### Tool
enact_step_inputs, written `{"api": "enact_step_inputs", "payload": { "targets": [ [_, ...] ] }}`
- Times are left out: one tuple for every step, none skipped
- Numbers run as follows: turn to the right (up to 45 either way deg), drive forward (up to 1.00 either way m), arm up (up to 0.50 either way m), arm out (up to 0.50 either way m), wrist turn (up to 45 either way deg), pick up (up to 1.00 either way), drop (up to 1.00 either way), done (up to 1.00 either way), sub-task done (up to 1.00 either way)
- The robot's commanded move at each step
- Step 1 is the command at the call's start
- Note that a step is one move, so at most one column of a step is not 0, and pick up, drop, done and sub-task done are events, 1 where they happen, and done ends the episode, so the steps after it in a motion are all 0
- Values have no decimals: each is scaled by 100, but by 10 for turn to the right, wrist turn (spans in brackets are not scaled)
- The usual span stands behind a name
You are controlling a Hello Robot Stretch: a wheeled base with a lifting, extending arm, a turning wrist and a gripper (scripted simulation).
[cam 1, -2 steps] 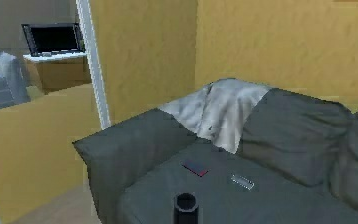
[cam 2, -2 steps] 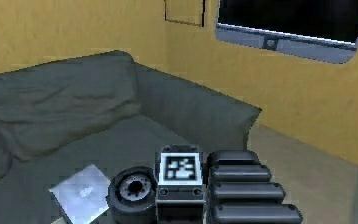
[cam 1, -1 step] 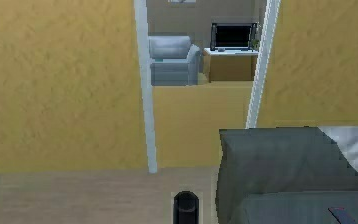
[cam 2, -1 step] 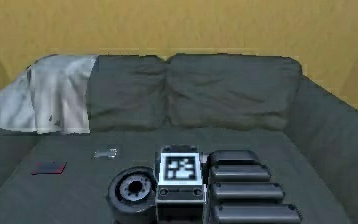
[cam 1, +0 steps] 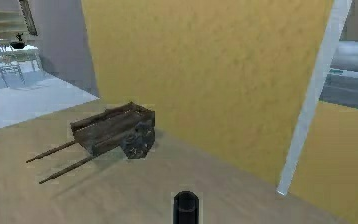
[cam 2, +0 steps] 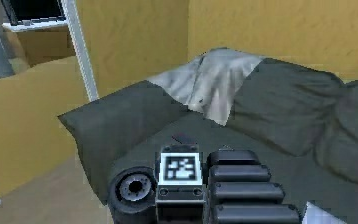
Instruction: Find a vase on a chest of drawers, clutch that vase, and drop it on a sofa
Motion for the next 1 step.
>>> {"api": "enact_step_inputs", "payload": {
  "targets": [
    [-60,0,0,0,0,0,0,0,0]
  ]
}}
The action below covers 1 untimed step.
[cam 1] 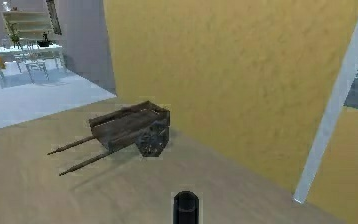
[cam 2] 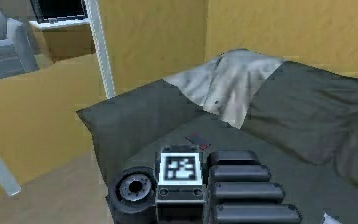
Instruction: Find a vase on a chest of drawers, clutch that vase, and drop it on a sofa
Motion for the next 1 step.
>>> {"api": "enact_step_inputs", "payload": {
  "targets": [
    [-30,0,0,0,0,0,0,0,0]
  ]
}}
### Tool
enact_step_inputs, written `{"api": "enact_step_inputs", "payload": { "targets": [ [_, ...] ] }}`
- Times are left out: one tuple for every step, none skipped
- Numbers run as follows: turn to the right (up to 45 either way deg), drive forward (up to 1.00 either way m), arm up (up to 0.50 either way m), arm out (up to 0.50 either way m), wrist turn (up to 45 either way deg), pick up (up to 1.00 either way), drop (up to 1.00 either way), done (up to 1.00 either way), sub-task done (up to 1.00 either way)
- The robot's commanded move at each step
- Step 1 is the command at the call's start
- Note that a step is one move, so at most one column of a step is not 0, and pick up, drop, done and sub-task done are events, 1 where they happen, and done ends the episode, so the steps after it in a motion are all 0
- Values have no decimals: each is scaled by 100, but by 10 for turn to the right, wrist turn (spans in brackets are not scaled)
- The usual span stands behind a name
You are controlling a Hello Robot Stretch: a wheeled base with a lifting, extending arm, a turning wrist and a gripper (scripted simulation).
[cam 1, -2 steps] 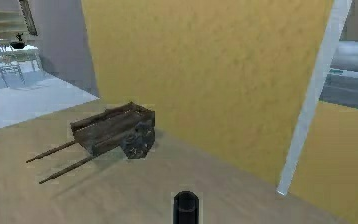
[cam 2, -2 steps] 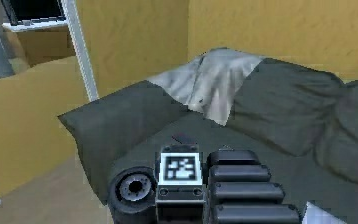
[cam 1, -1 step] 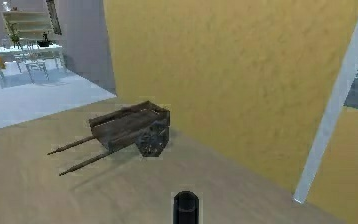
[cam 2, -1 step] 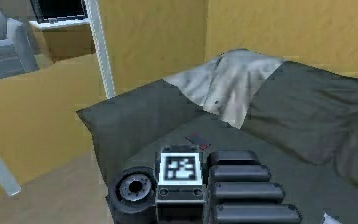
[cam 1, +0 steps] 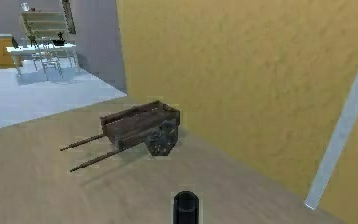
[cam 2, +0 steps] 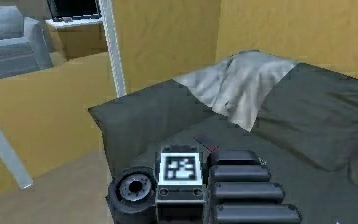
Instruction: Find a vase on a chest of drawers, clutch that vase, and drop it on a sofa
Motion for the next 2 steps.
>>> {"api": "enact_step_inputs", "payload": {
  "targets": [
    [450,0,0,0,0,0,0,0,0],
    [450,0,0,0,0,0,0,0,0]
  ]
}}
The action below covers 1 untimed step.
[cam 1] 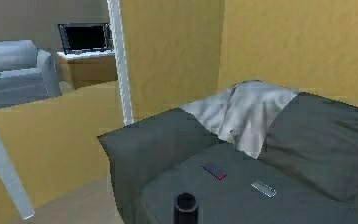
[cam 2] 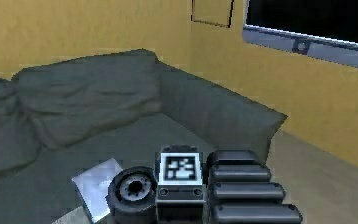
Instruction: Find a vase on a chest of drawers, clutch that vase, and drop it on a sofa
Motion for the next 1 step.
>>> {"api": "enact_step_inputs", "payload": {
  "targets": [
    [-450,0,0,0,0,0,0,0,0]
  ]
}}
